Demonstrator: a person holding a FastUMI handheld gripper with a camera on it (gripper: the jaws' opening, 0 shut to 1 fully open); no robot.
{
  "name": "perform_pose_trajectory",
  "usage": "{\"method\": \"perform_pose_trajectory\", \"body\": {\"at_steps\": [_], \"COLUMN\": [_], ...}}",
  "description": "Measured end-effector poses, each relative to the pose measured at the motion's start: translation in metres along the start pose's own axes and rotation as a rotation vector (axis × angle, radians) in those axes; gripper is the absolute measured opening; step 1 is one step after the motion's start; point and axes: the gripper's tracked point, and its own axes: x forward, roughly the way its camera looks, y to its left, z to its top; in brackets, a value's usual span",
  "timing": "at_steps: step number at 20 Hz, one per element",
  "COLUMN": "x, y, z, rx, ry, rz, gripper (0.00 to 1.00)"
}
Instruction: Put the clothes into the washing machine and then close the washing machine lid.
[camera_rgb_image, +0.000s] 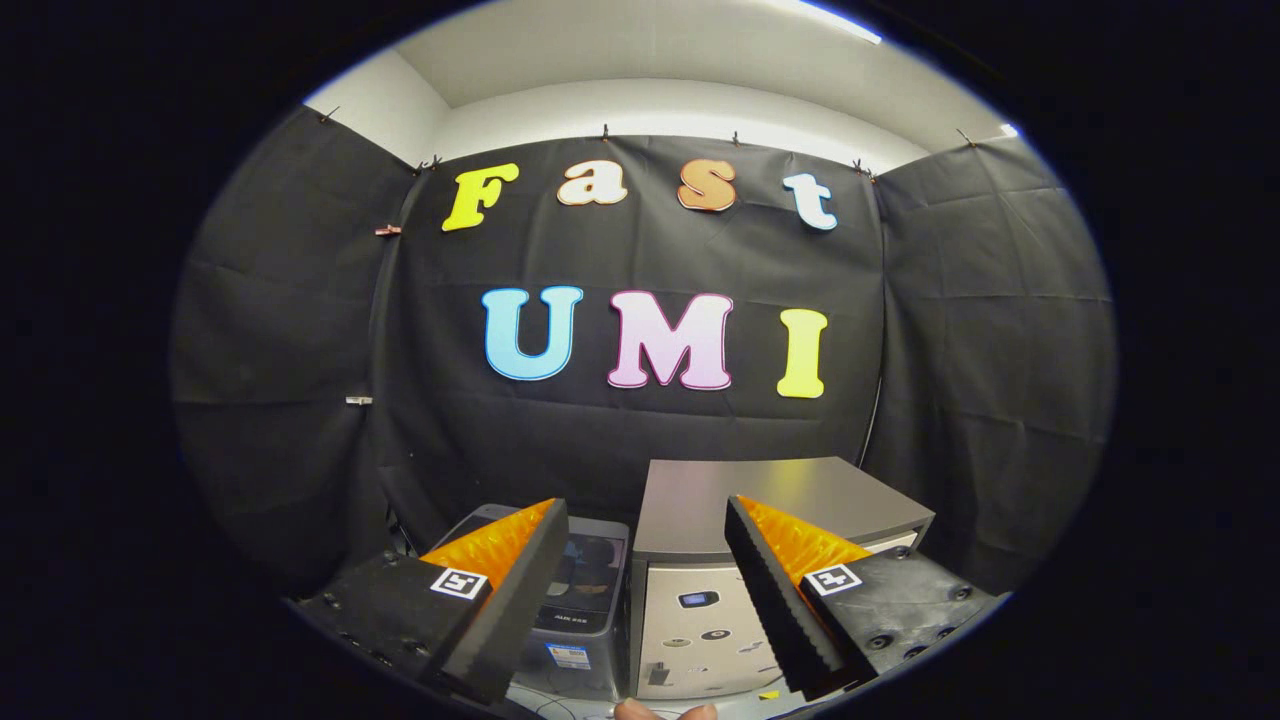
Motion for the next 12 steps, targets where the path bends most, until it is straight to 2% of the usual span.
{"method": "perform_pose_trajectory", "body": {"at_steps": [12], "x": [-0.0023], "y": [0.0005], "z": [-0.0034], "rx": [0.003], "ry": [0.004], "rz": [0.003], "gripper": [0.99]}}
